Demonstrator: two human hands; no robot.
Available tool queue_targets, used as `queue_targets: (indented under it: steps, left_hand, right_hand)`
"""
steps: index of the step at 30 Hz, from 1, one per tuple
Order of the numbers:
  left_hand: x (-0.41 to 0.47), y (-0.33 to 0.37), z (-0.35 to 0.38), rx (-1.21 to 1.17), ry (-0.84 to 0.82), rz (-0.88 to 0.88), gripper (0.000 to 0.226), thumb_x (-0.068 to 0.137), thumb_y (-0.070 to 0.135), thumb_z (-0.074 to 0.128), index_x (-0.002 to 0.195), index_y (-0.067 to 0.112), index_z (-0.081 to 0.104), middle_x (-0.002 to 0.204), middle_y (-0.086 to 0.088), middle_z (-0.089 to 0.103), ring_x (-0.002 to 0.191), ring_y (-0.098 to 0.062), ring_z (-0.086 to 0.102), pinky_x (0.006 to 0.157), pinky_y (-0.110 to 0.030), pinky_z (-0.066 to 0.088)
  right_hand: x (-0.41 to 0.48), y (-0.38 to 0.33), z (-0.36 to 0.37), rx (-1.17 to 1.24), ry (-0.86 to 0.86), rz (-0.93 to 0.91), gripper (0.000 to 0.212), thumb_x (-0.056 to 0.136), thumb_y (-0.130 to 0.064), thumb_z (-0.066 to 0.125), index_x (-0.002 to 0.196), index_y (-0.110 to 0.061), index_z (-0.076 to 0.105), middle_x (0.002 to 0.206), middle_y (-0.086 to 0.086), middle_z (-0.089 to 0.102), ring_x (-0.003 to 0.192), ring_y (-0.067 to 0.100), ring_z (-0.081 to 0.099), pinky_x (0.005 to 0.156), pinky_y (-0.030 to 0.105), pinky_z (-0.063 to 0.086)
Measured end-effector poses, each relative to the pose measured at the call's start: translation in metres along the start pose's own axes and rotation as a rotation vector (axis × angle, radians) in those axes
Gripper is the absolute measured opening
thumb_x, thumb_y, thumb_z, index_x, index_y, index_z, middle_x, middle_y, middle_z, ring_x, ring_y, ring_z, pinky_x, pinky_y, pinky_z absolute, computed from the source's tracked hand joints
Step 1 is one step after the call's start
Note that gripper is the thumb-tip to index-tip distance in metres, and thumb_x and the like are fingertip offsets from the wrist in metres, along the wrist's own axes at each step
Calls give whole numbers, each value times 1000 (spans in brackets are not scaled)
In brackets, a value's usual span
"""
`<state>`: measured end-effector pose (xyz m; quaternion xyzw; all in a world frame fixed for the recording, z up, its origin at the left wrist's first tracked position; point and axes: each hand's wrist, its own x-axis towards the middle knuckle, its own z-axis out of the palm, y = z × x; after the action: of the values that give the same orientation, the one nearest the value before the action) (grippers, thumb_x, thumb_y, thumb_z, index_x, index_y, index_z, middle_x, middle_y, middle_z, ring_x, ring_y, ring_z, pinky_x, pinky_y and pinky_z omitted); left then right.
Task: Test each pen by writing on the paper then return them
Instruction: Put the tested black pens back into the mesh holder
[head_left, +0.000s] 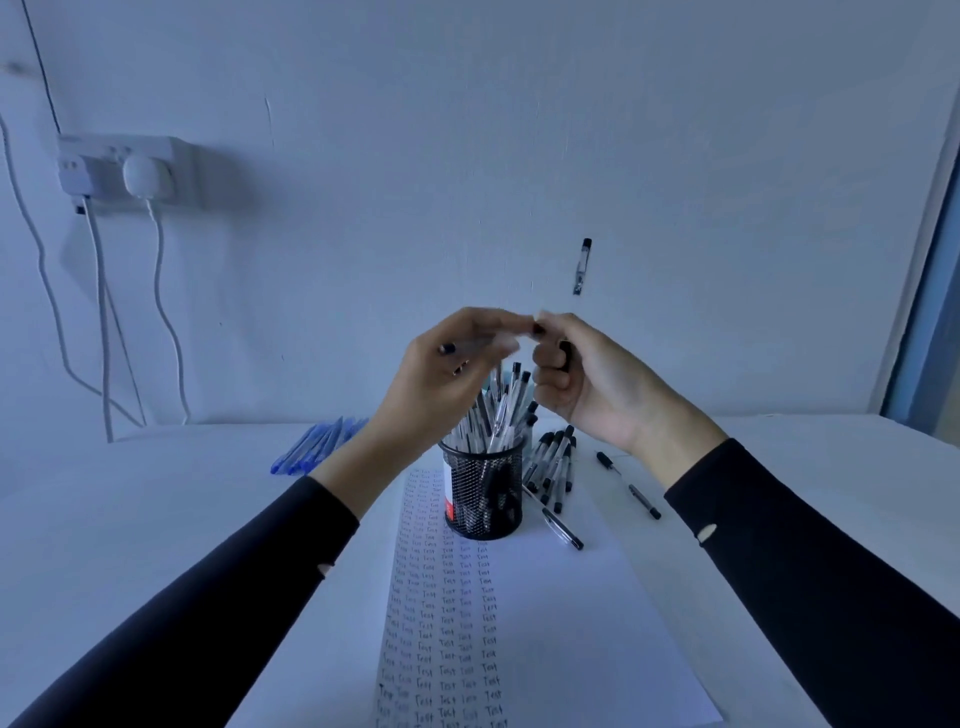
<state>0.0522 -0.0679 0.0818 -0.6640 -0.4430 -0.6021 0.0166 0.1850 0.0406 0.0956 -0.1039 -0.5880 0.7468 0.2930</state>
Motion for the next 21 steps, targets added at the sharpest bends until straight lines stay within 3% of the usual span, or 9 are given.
queue_targets:
  steps: [2, 5, 7, 8, 10, 13, 15, 17, 21]
  left_hand:
    - [7, 5, -3, -178, 183, -13, 21, 91, 11, 62, 111, 5, 57, 106, -4, 72, 105, -18, 67, 89, -28, 52]
    - [18, 3, -24, -154, 301, -52, 24, 89, 13, 64, 105, 16, 46, 85, 1, 75, 87, -16, 72, 72, -25, 55]
    - [11, -5, -31, 11, 219, -91, 22, 91, 12, 63, 104, 21, 47, 80, 7, 75, 80, -12, 72, 67, -23, 53]
    - [3, -11, -30, 66, 169, -121, 23, 91, 13, 63, 106, 23, 50, 81, 8, 75, 79, -11, 71, 69, -22, 53]
    - [-12, -21, -27, 141, 109, -163, 32, 86, 19, 69, 113, 28, 53, 87, 6, 75, 77, -10, 71, 73, -25, 55]
    - [-25, -30, -23, 327, 55, -218, 67, 77, 23, 78, 135, 29, 45, 103, 14, 62, 67, -8, 69, 70, -18, 53]
    - [-30, -32, -21, 457, 9, -217, 82, 74, 25, 81, 144, 29, 37, 104, 14, 53, 62, -8, 66, 67, -9, 47]
    - [-32, -34, -21, 453, 2, -209, 79, 74, 25, 82, 142, 27, 42, 105, 6, 55, 65, -6, 66, 65, -5, 45]
    - [-31, -38, -23, 461, 9, -86, 69, 71, 30, 81, 133, 25, 52, 105, 12, 54, 80, 2, 62, 73, -3, 46]
  right_hand:
    - [-5, -3, -2, -39, 35, 6, 36, 95, -45, 51, 120, -18, 49, 62, -4, 31, 53, 11, 25, 49, 23, 24]
    - [-10, -7, -8, -20, 65, -119, 20, 105, -30, 38, 120, -21, 47, 65, -1, 47, 57, 16, 42, 53, 25, 33]
    - [-16, -5, -8, -198, 52, -215, 15, 107, -26, 35, 110, -21, 49, 82, -2, 70, 85, 19, 63, 73, 28, 41]
    - [-18, -2, -6, -334, 37, -241, 15, 107, -28, 34, 107, -22, 48, 99, -5, 74, 109, 17, 62, 90, 30, 40]
    - [-22, 10, 0, -613, 9, -249, 16, 106, -34, 32, 102, -22, 43, 131, -10, 63, 135, 15, 45, 114, 38, 22]
    - [-17, 39, 2, -1027, 81, -378, 11, 106, -31, 33, 96, -31, 40, 156, 5, 35, 137, -3, 38, 122, 51, 5]
    - [-13, 57, 1, -1141, 113, -465, 10, 104, -30, 38, 97, -32, 45, 162, -5, 5, 144, -8, -10, 116, 32, -21]
    - [-12, 66, 0, -1118, 181, -502, 8, 100, -33, 50, 101, -29, 58, 162, -11, -8, 141, -2, -25, 112, 28, -22]
    - [-22, 45, 9, -781, 269, -362, 15, 84, -47, 67, 99, -50, 70, 164, -13, -5, 148, 5, -15, 116, 46, -8]
